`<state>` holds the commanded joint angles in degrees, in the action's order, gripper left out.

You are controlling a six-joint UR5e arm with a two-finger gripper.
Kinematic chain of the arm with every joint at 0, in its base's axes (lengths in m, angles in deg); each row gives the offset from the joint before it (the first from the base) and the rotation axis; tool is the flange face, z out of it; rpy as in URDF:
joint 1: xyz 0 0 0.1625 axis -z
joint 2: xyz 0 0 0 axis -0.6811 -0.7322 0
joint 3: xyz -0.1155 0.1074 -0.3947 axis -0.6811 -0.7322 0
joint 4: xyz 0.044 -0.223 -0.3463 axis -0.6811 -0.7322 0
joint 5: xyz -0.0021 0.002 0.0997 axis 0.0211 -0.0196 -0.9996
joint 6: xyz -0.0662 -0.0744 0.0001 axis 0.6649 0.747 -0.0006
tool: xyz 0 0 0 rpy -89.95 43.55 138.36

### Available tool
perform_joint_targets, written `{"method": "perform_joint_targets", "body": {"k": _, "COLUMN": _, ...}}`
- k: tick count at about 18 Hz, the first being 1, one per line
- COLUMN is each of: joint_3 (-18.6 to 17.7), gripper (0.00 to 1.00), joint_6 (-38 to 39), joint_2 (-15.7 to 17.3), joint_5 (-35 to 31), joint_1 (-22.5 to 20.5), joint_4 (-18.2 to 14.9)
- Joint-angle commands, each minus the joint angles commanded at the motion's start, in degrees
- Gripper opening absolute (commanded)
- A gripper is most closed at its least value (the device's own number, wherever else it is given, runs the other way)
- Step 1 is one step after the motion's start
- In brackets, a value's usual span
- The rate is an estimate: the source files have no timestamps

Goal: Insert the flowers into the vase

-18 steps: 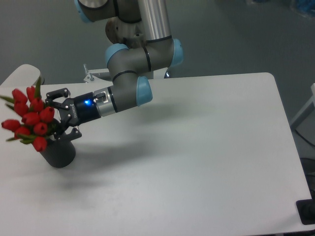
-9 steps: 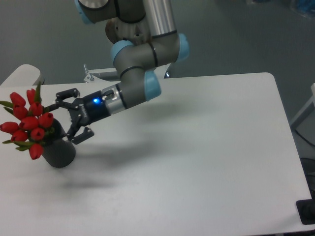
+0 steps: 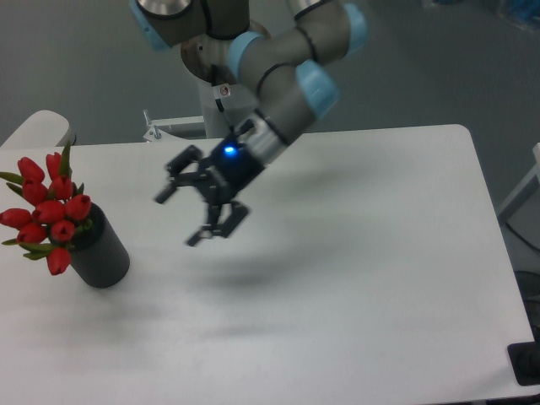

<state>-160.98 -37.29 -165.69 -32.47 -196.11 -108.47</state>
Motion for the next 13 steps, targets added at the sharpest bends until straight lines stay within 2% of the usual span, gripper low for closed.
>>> {"method": "perform_joint_targets", "body": {"k": 5, "joint_3": 7.11, "gripper": 1.00, "joint_6": -1.05, "joint_2": -1.58, "joint_5": -15.64, "joint_1": -1.94, "joint_4": -0.09}}
{"method": "perform_joint_targets", "body": {"k": 11, "joint_3": 16.52, "gripper": 1.00, "joint_6": -2.90, "joint_2": -5.62, "joint_5": -29.09, "joint_1": -1.42, "joint_4": -0.53}}
{"method": "perform_joint_targets", "body": {"k": 13, "joint_3": 18.98, "gripper": 1.00, "joint_6": -3.95, "joint_2": -6.76, "joint_5": -33.49, "joint_1": -0.63, "joint_4": -2.01}}
